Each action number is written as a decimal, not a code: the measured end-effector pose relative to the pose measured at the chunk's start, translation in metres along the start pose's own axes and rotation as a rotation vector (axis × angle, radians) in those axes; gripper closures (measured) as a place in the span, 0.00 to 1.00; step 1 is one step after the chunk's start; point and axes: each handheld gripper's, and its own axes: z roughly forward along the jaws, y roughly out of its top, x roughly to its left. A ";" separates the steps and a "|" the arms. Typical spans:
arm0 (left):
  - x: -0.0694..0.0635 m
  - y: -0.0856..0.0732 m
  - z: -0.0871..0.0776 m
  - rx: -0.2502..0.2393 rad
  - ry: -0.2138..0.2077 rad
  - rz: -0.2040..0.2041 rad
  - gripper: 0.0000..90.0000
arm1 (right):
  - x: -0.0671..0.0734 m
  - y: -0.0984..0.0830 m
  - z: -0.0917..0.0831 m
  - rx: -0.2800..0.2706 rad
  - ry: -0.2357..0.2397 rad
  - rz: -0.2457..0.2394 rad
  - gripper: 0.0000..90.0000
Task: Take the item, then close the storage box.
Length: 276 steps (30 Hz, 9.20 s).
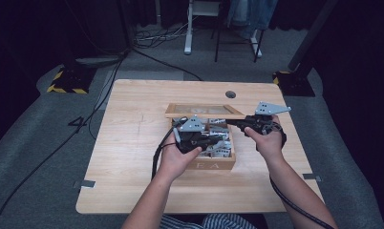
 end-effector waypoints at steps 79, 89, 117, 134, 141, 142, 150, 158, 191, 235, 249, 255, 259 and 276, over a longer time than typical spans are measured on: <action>0.084 -0.107 -0.140 0.131 0.438 -0.311 1.00 | 0.003 -0.007 -0.002 0.031 -0.012 0.014 1.00; 0.093 -0.118 -0.135 0.139 0.438 -0.344 0.99 | 0.003 -0.008 -0.002 0.035 -0.016 0.015 1.00; 0.094 -0.122 -0.140 0.105 0.624 -0.243 0.33 | 0.003 -0.009 -0.002 0.039 -0.014 0.017 1.00; 0.025 -0.110 -0.125 0.130 0.429 -0.138 0.30 | 0.012 -0.008 -0.009 0.055 -0.029 0.016 1.00; 0.005 -0.127 -0.107 0.203 0.365 -0.101 0.30 | 0.010 -0.012 -0.011 0.065 -0.037 0.024 1.00; 0.003 -0.130 -0.105 0.208 0.351 -0.099 0.30 | 0.011 -0.012 -0.011 0.067 -0.038 0.025 1.00; -0.003 -0.148 -0.081 0.283 0.265 -0.082 0.30 | 0.014 -0.016 -0.014 0.085 -0.045 0.028 1.00; -0.002 -0.158 -0.070 0.333 0.256 -0.097 0.29 | 0.016 -0.019 -0.019 0.114 -0.045 0.043 1.00; 0.005 -0.169 -0.062 0.335 0.289 -0.063 0.22 | 0.032 -0.022 -0.032 0.376 -0.007 0.058 1.00; 0.006 -0.172 -0.063 0.319 0.286 -0.054 0.22 | 0.036 -0.038 -0.016 0.695 0.056 0.086 0.99; 0.005 -0.171 -0.063 0.322 0.291 -0.048 0.22 | 0.037 -0.039 -0.018 0.760 0.052 0.073 1.00; 0.006 -0.171 -0.063 0.321 0.290 -0.050 0.22 | 0.033 -0.035 -0.027 0.751 0.048 0.079 1.00; 0.004 -0.168 -0.066 0.351 0.298 -0.056 0.28 | 0.027 -0.032 -0.033 0.701 0.031 0.084 1.00; 0.009 -0.160 -0.103 0.298 0.357 -0.093 0.30 | -0.002 -0.029 -0.065 0.539 -0.087 0.087 1.00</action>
